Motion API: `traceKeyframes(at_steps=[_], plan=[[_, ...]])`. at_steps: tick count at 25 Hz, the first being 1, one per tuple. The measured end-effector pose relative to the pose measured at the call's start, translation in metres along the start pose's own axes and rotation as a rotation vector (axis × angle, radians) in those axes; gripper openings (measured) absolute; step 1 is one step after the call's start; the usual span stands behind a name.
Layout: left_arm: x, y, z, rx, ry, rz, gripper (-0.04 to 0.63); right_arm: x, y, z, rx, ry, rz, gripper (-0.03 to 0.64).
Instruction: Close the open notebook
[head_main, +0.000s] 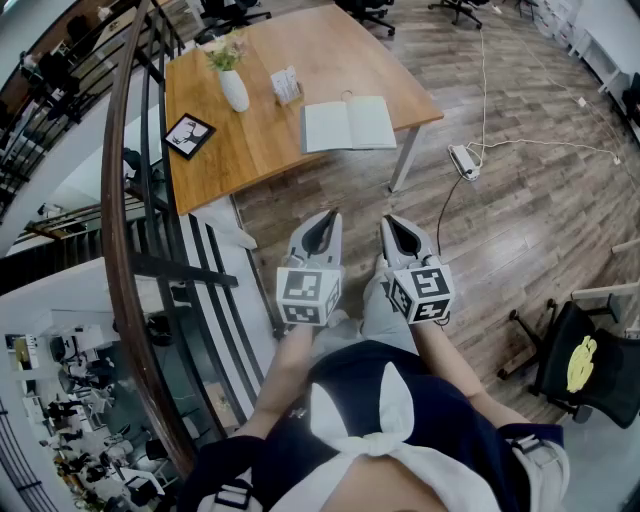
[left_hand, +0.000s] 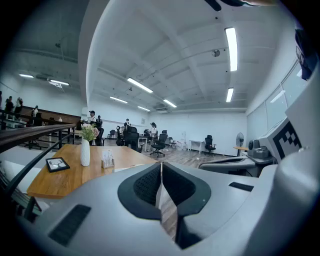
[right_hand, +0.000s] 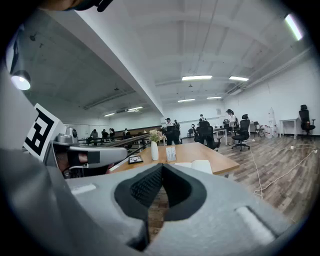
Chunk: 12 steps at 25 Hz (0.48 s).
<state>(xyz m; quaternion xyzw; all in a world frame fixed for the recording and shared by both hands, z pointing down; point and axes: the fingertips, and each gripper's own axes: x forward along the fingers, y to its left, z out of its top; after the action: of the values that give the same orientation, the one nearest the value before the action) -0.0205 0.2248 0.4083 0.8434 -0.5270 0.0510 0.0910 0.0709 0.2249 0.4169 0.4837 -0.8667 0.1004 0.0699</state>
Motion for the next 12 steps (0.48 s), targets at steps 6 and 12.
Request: traceKeyframes(at_steps=[6,12], plan=[[0.011,0.013,-0.002,-0.013,0.012,0.009,0.026,0.016,-0.01,-0.001,0.044,-0.011,0.004,-0.003],[0.032,0.024,0.002,0.004,0.02,0.017,0.026,0.036,-0.024,0.003,0.061,-0.031,0.008,-0.002]])
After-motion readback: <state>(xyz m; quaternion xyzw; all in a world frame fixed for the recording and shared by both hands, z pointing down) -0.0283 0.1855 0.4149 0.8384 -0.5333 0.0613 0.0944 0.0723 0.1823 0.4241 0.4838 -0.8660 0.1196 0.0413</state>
